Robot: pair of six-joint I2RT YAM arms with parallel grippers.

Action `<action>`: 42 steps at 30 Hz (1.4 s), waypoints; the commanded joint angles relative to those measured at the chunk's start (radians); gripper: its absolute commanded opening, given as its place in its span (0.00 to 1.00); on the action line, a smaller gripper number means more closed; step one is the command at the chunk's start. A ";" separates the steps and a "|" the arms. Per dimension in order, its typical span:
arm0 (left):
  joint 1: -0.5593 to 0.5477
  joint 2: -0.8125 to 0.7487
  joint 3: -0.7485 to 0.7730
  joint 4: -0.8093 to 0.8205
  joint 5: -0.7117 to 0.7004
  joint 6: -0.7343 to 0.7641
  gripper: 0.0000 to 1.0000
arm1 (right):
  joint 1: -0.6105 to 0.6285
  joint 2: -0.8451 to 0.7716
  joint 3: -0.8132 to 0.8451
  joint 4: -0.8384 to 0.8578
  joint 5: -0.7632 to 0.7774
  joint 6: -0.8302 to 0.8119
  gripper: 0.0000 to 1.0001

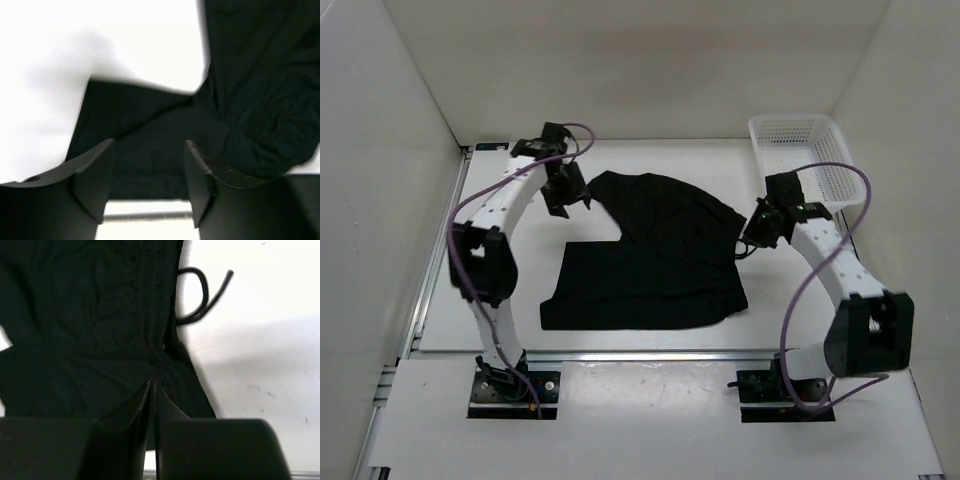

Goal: Fold and stack the shorts
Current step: Flatten the shorts out

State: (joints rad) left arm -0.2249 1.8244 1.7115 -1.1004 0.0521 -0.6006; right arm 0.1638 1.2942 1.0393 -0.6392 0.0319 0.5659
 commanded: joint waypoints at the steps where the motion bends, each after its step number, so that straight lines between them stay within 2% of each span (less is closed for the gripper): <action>1: -0.053 0.143 0.184 -0.068 -0.083 0.027 0.69 | -0.001 0.175 0.115 0.033 0.039 -0.004 0.17; 2: -0.053 0.183 0.236 -0.084 -0.093 0.027 0.74 | -0.001 0.212 0.140 0.033 0.049 -0.004 0.24; 3: -0.065 0.261 0.334 -0.096 -0.093 0.039 0.77 | -0.001 0.246 0.189 0.033 0.072 0.008 0.39; 4: -0.065 0.297 0.377 -0.107 -0.093 0.039 0.78 | -0.001 0.311 0.215 0.033 0.086 0.008 0.43; 9: -0.065 0.507 0.614 -0.121 -0.106 0.061 0.83 | 0.008 0.488 0.393 0.010 0.175 -0.006 0.46; 13: -0.054 0.639 0.781 -0.121 -0.086 0.070 0.86 | 0.039 0.640 0.580 -0.051 0.209 -0.043 0.56; 16: -0.034 0.703 0.797 -0.066 -0.032 0.070 0.87 | 0.039 0.726 0.651 -0.069 0.218 -0.052 0.62; 20: -0.014 0.736 0.797 0.006 0.034 0.059 0.87 | 0.048 0.809 0.754 -0.080 0.238 -0.077 0.64; 23: -0.004 0.757 0.806 0.037 0.090 0.059 0.57 | 0.048 0.861 0.800 -0.080 0.241 -0.109 0.64; 25: 0.006 0.757 0.806 0.048 0.109 0.059 0.31 | 0.057 0.890 0.814 -0.080 0.241 -0.135 0.64; 26: 0.006 0.757 0.806 0.048 0.109 0.049 0.11 | 0.057 0.899 0.814 -0.080 0.241 -0.135 0.64; 29: 0.016 0.719 0.788 0.057 0.118 0.048 0.10 | 0.066 0.936 0.823 -0.071 0.232 -0.161 0.58; 31: 0.025 0.691 0.766 0.077 0.108 0.048 0.10 | 0.066 0.947 0.823 -0.071 0.212 -0.172 0.47; 33: 0.036 0.642 0.725 0.086 0.107 0.048 0.10 | 0.075 0.947 0.795 -0.056 0.198 -0.182 0.17; 35: 0.036 0.593 0.706 0.086 0.095 0.048 0.10 | 0.075 0.915 0.775 -0.044 0.198 -0.182 0.00; 38: 0.036 0.494 0.637 0.086 0.045 0.070 0.10 | 0.085 0.844 0.722 -0.034 0.221 -0.173 0.00; 42: 0.059 0.333 0.445 0.086 0.028 0.113 0.10 | 0.106 0.739 0.631 -0.008 0.232 -0.182 0.00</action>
State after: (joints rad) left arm -0.1810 2.3631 2.2425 -1.0248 0.1112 -0.5243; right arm 0.2527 2.1559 1.7069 -0.6682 0.2489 0.4053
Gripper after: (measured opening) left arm 0.109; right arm 0.008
